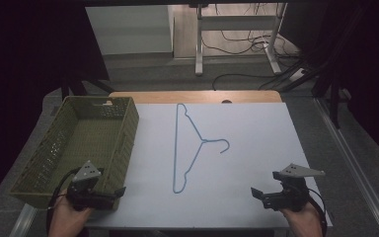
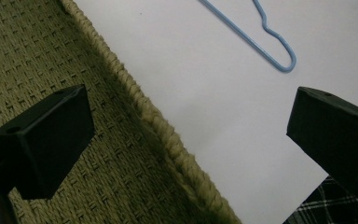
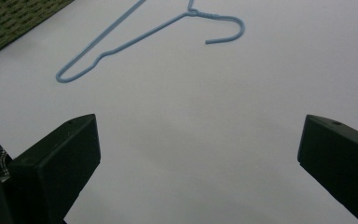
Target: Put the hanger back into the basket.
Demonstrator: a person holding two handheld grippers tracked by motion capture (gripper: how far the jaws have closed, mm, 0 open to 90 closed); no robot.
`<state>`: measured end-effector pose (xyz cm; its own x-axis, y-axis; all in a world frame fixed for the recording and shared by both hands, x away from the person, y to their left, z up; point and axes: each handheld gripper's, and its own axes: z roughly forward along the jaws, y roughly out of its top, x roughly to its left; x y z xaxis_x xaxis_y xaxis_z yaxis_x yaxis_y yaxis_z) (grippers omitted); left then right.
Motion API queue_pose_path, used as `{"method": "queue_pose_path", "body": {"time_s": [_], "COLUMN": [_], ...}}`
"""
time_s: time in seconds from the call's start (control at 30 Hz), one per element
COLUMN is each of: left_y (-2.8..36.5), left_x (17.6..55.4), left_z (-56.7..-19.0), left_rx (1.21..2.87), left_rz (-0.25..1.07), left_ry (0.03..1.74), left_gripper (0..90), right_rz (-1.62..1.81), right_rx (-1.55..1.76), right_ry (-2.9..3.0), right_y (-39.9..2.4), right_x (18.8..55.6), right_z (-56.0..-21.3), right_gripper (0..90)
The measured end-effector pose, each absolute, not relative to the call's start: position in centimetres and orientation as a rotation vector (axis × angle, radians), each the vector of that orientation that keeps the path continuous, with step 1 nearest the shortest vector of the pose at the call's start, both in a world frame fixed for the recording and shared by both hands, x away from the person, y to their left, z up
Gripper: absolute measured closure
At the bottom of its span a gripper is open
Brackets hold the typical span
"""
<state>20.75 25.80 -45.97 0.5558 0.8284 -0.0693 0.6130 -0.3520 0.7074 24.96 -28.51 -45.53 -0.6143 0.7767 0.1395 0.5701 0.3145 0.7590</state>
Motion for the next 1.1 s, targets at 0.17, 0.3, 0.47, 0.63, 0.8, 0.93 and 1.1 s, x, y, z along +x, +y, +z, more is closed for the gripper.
{"method": "queue_pose_path", "body": {"time_s": [0.17, 0.3, 0.47, 0.63, 0.8, 0.93, 1.1], "left_y": [25.84, 25.9, 25.85, 25.82, 25.84, 25.85, 25.84], "left_x": [20.72, 20.72, 20.71, 20.69, 20.69, 20.66, 20.62], "left_z": [-45.99, -46.09, -46.09, -46.04, -46.01, -45.91, -45.82], "left_rx": [2.09, 2.089, 2.093, 2.096, 2.095, 2.091, 2.088], "left_rz": [0.396, 0.396, 0.397, 0.392, 0.389, 0.391, 0.395], "left_ry": [1.143, 1.142, 1.137, 1.137, 1.135, 1.128, 1.128], "left_gripper": [0.6, 0.6, 0.6, 0.9, 1.0, 1.1, 1.3], "right_rz": [1.168, 1.157, 1.143, 1.127, 1.117, 1.115, 1.097], "right_rx": [1.229, 1.233, 1.228, 1.221, 1.214, 1.216, 1.217], "right_ry": [2.329, 2.331, 2.336, 2.356, 2.356, 2.359, 2.373], "right_y": [-28.43, -28.35, -28.26, -28.09, -28.03, -28.01, -27.7], "right_x": [24.93, 24.93, 24.91, 24.95, 24.95, 25.03, 25.2], "right_z": [-45.56, -45.57, -45.59, -45.76, -45.79, -45.8, -45.6], "right_gripper": [0.0, 0.0, 0.0, 0.0, 0.0, 0.0, 0.0]}}
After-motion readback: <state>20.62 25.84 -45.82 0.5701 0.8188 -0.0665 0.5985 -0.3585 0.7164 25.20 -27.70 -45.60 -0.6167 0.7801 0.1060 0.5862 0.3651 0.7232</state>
